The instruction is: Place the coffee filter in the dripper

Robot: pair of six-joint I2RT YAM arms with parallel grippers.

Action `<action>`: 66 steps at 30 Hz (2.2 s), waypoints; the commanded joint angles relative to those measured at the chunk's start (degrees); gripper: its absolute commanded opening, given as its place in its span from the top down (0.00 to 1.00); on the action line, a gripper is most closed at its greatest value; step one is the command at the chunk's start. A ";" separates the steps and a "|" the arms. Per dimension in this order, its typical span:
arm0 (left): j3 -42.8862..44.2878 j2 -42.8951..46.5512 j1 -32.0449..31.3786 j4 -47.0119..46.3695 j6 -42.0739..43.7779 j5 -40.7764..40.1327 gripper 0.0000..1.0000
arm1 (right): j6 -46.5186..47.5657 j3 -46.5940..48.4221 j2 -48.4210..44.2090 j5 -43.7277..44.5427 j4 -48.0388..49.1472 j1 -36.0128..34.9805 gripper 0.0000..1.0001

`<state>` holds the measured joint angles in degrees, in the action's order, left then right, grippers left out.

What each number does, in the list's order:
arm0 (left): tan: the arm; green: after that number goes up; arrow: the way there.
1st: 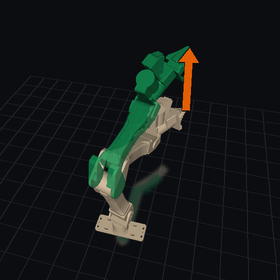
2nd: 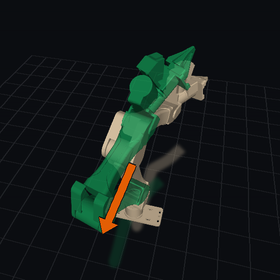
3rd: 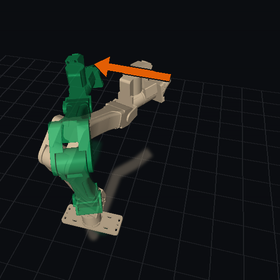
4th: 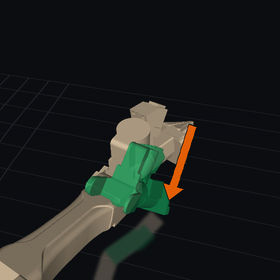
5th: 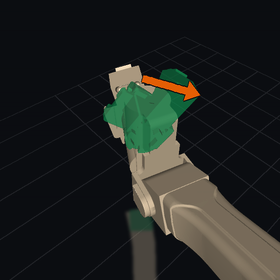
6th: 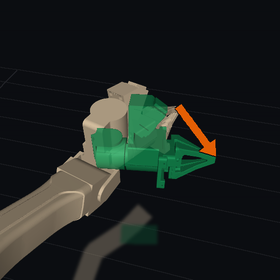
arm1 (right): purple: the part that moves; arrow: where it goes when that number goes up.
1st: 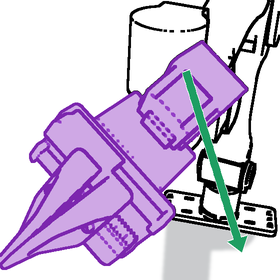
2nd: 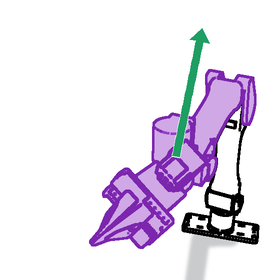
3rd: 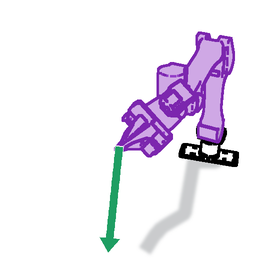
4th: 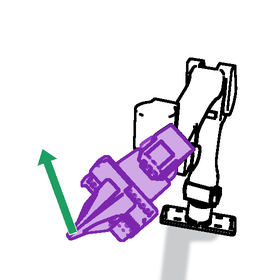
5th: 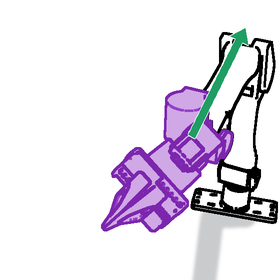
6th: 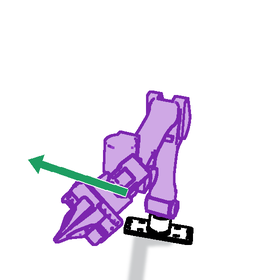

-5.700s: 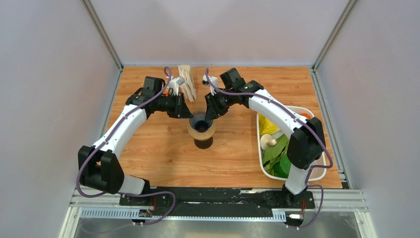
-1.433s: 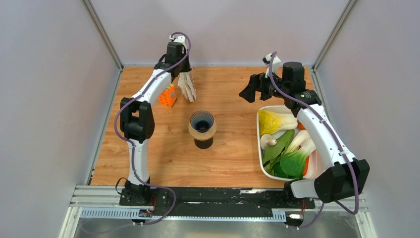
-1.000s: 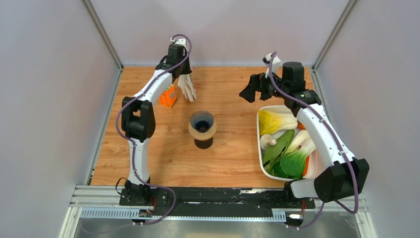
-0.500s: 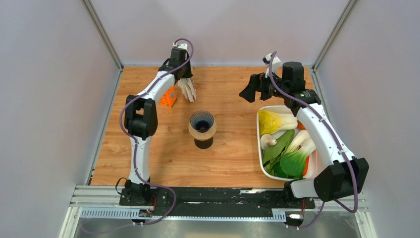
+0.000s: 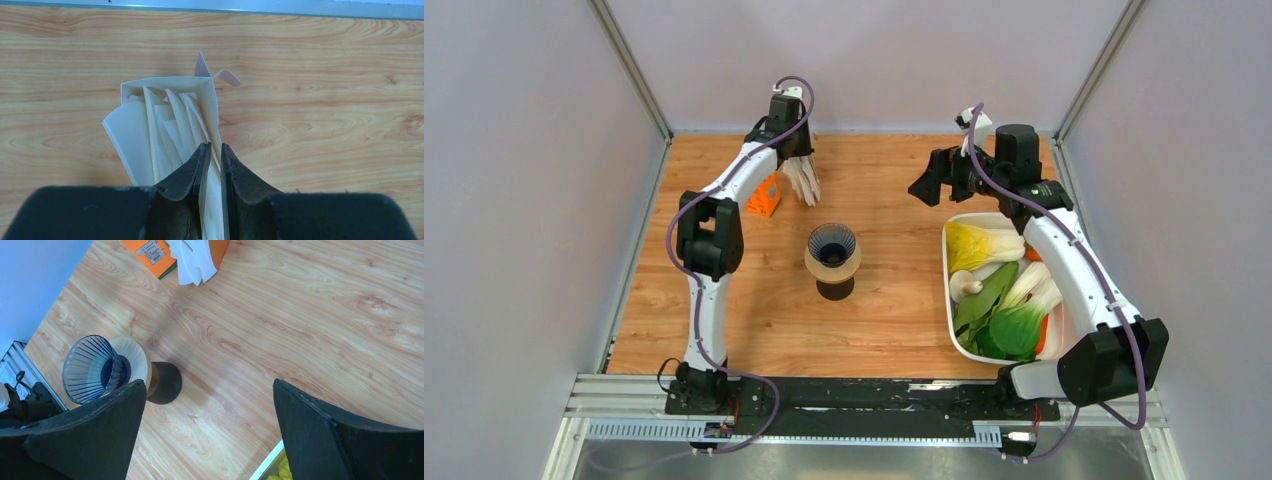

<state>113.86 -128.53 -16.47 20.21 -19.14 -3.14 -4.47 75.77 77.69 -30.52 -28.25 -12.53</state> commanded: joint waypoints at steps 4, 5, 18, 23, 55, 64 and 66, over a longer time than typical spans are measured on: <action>2.49 -0.44 -0.49 0.52 -0.93 -1.51 0.78 | -1.00 0.31 -0.14 -1.11 2.59 0.57 0.00; 2.35 -0.38 -0.49 0.60 -1.04 -1.94 0.79 | -0.98 0.32 -0.19 -1.12 2.58 0.61 0.00; 2.32 -0.84 -0.57 0.51 -1.23 -2.40 0.79 | -1.35 0.58 0.18 -1.45 2.51 0.79 0.00; 3.10 -1.94 -0.54 0.73 -1.50 -1.87 0.80 | -1.33 0.58 0.35 -1.46 2.54 0.84 0.00; 6.38 9.81 -1.36 5.93 -0.03 0.16 1.00 | -1.44 2.33 0.45 -3.53 2.48 1.22 0.00; 6.07 13.78 -1.31 7.15 3.92 1.97 1.00 | -1.53 3.35 0.42 -4.95 2.44 1.27 0.00; 4.66 15.12 -1.28 5.79 4.59 4.49 1.00 | -1.08 3.24 0.08 -5.26 2.35 1.33 0.00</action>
<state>118.37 -117.23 -17.50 26.44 -17.47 -2.72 -5.48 76.62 78.67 -34.06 -27.94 -11.53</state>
